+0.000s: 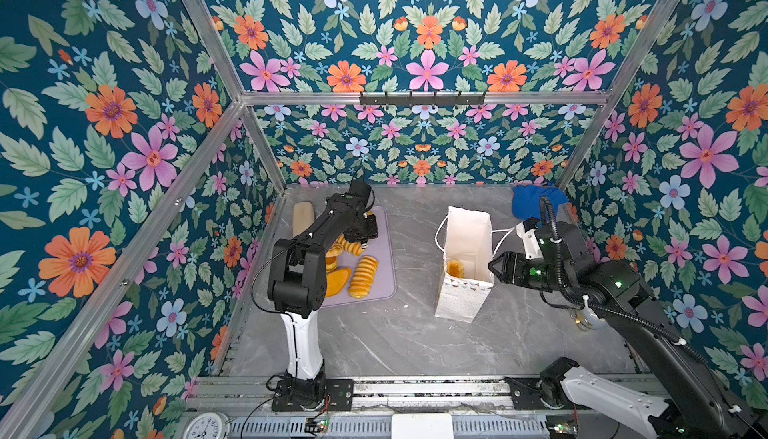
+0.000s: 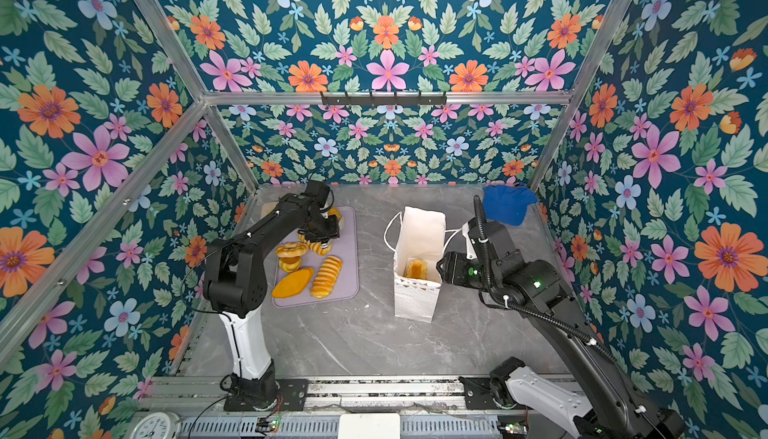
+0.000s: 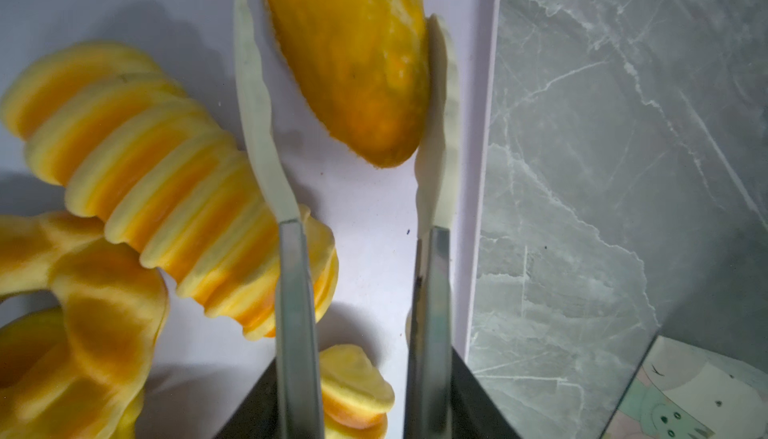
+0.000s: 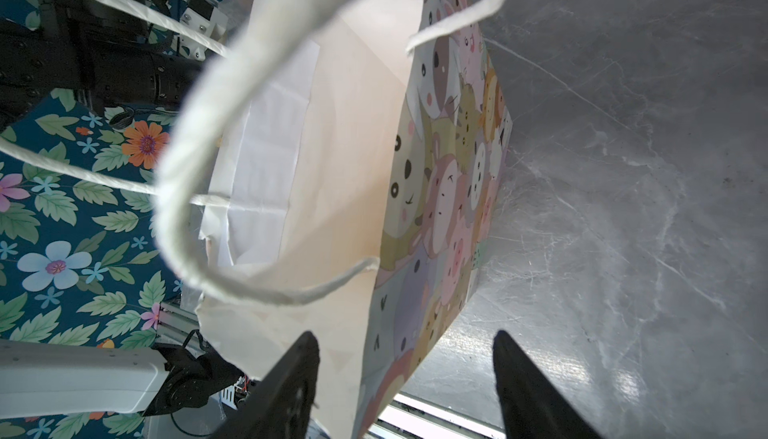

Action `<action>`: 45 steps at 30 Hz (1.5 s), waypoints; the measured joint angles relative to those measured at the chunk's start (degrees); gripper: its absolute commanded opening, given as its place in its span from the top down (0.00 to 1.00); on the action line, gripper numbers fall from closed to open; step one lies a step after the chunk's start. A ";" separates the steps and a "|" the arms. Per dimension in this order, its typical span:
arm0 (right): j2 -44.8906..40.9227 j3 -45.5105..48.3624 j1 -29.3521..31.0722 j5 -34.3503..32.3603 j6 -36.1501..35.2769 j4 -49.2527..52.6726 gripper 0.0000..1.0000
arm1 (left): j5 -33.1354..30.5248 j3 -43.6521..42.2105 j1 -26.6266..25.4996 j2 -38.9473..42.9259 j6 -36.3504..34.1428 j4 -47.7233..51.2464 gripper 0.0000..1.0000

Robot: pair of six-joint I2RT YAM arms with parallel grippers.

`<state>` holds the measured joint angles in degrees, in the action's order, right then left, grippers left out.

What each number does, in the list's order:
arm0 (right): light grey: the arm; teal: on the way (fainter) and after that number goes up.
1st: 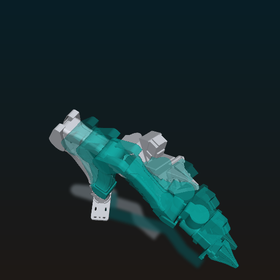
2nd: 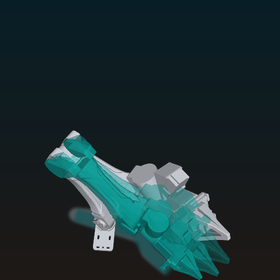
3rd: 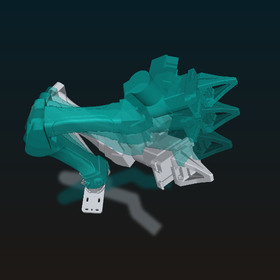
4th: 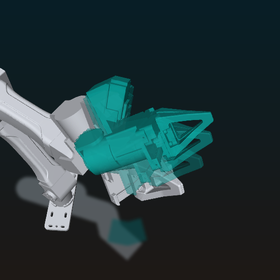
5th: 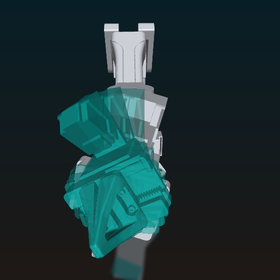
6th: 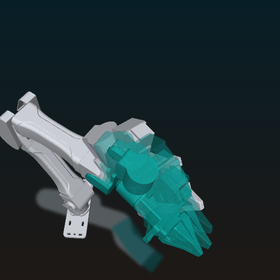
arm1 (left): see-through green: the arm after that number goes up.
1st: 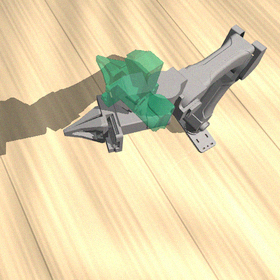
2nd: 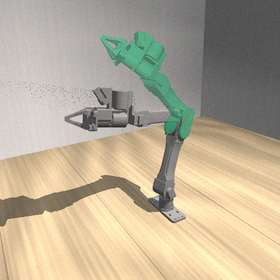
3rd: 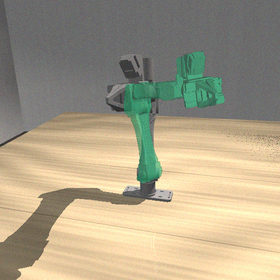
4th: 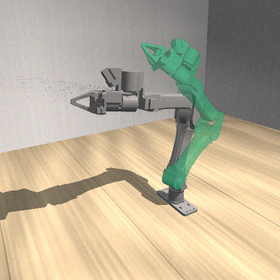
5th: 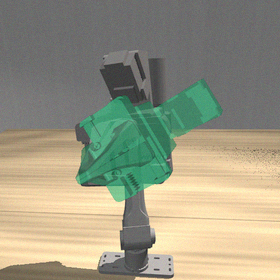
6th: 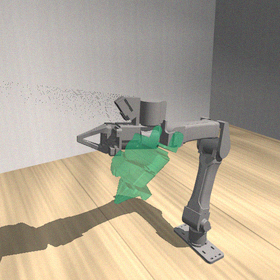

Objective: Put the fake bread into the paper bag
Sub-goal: 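Pinch another yellow-orange bun on the tray with the tongs, then carry the pinched bun over the paper bag with the left gripper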

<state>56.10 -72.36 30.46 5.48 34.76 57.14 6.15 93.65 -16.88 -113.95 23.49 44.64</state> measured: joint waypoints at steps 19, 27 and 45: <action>0.26 0.52 0.00 -0.15 -0.02 -0.37 0.33 | 0.96 -3.89 -0.07 10.03 -0.24 0.22 0.80; 1.60 0.55 0.00 -0.11 0.20 -1.75 0.33 | 2.36 -4.46 -0.83 19.65 -1.77 4.09 0.81; 2.25 1.36 -0.02 -0.13 1.51 -2.89 0.33 | 4.17 2.86 -14.80 37.35 -10.84 8.44 0.81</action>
<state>58.35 -71.00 30.44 5.34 36.27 54.26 10.33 96.51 -31.68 -76.60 12.64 53.08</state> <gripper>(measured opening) 0.666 0.262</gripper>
